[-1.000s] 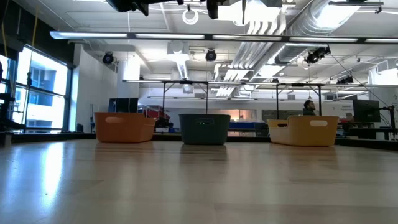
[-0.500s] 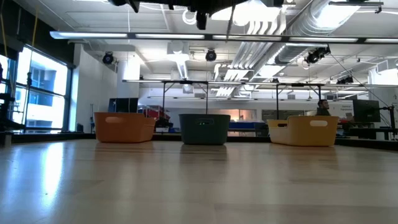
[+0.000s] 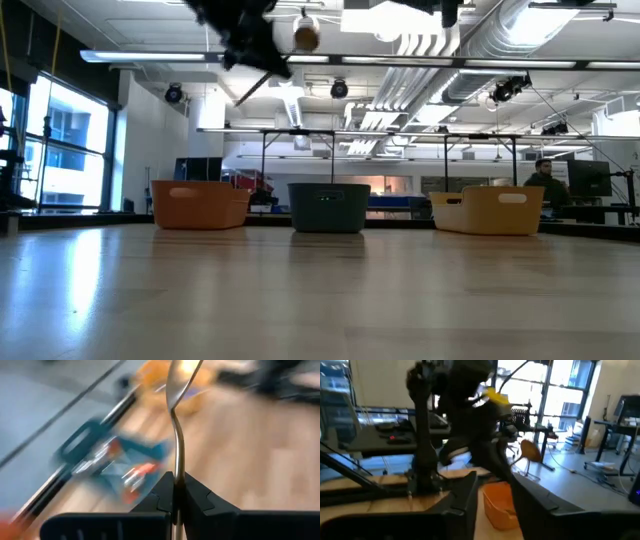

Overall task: Sort silverware by color (type)
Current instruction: Put the gold spoon into the orange bin

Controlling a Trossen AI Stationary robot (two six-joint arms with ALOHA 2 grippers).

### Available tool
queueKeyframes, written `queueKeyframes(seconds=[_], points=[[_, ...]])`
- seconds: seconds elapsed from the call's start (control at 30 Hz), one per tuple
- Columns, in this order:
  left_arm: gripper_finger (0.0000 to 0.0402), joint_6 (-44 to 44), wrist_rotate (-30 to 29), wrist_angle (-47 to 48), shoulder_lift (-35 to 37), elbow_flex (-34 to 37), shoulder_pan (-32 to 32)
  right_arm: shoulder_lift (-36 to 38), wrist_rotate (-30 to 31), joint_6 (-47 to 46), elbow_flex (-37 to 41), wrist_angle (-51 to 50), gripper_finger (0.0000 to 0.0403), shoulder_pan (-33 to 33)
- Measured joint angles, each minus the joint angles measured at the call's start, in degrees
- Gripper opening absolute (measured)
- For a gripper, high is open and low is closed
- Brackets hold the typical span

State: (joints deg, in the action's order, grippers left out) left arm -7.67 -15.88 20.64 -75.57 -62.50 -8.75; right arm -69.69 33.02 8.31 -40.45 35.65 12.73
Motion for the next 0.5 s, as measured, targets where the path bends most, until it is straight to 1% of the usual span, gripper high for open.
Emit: queueKeyframes(seconds=[0.1,0.2,0.27,0.37,0.5], points=[[0.0004,-2.4,0.3,9.9,2.4,0.0,-8.7,0.0,0.0,-1.7,0.0,-1.6,0.0072,-1.1],[0.0004,-2.7,2.4,15.4,2.3,0.1,-18.6,0.0,-0.1,-3.2,0.0,-2.0,0.0033,-1.7],[0.0004,-2.7,4.2,15.8,1.3,0.1,-24.6,0.0,-0.2,-3.3,0.0,-2.4,0.001,-1.8],[0.0004,-2.2,8.3,14.8,-1.4,0.1,-31.9,0.0,-0.5,-3.2,0.0,-2.5,0.0007,-1.8],[0.0004,-0.8,10.7,11.0,-6.4,0.0,-36.3,0.0,-0.5,-3.0,0.0,-2.5,0.0009,-1.8]])
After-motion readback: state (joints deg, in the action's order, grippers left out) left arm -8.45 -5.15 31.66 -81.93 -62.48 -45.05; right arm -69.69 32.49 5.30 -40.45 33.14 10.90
